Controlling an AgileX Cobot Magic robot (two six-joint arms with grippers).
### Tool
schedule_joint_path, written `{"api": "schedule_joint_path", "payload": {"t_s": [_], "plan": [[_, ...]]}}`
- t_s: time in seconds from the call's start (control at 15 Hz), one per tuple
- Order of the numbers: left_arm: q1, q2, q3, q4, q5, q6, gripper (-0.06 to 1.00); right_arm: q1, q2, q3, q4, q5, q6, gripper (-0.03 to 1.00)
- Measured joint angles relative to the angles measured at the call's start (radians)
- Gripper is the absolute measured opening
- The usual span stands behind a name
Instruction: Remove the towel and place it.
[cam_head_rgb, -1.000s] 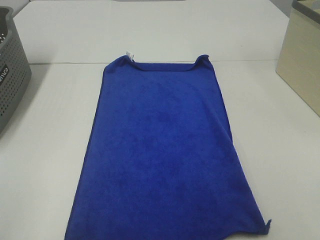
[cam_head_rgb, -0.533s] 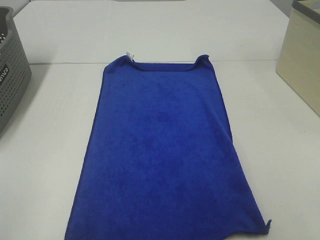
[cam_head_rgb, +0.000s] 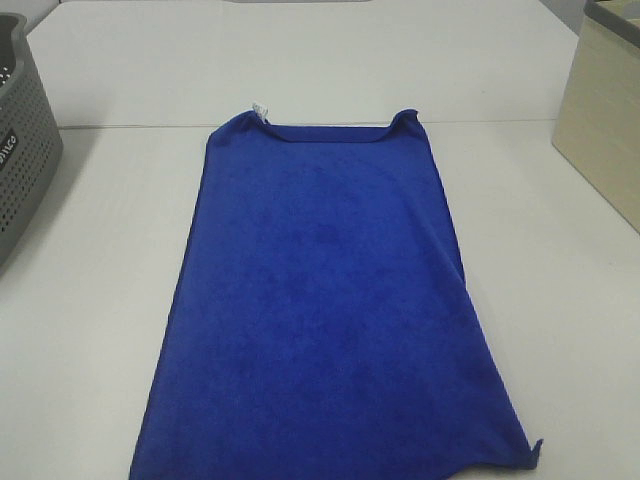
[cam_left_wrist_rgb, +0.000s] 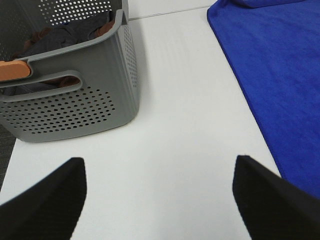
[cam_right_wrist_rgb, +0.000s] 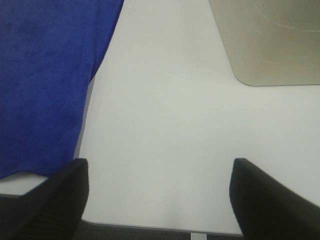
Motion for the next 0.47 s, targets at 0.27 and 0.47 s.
{"api": "schedule_joint_path", "payload": {"t_s": [0.27,0.47], "plan": [[-0.004,0.000,0.000,0.000,0.000,0.000,0.76,0.000,0.000,0.000,0.000,0.000,0.000,0.76],[-0.007,0.000,0.000,0.000,0.000,0.000,0.76,0.000,0.000,0.000,0.000,0.000,0.000,0.76]]}}
